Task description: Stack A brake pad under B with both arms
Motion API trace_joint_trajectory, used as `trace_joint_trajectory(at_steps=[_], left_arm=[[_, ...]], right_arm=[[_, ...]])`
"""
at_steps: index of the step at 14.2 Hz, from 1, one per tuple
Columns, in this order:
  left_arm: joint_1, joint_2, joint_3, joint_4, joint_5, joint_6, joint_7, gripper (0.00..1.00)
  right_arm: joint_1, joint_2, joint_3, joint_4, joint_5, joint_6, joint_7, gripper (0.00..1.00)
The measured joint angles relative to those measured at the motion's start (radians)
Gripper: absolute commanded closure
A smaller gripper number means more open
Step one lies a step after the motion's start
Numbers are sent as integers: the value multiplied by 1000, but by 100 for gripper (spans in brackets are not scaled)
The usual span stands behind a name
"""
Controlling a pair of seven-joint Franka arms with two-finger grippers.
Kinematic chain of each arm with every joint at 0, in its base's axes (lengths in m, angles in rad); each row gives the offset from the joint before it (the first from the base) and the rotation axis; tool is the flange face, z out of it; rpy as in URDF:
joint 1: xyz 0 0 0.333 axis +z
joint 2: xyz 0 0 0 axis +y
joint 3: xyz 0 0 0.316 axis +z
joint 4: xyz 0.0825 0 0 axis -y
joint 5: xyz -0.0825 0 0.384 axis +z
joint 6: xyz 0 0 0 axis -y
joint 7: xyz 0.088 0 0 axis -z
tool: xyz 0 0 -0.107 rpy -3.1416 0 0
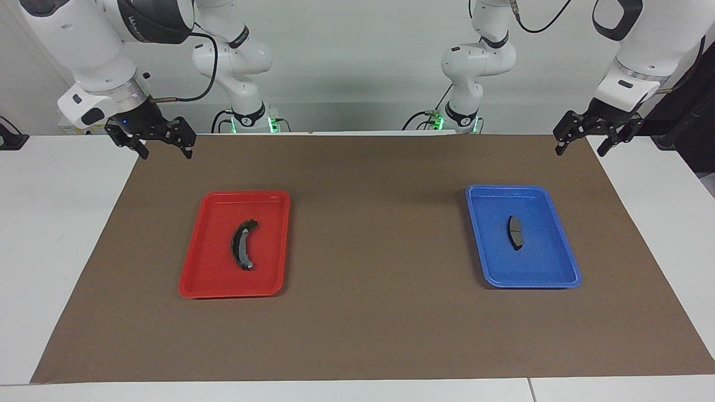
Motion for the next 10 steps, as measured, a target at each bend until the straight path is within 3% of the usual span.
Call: trace_joint_trajectory(at_steps=[8,10], left_arm=[[-2,0,-22,1,0,-2,1,0],[-1,0,-16,15,0,-72,1,0]], right_arm=[[0,0,0,0,0,4,0,0],[0,0,0,0,0,4,0,0]])
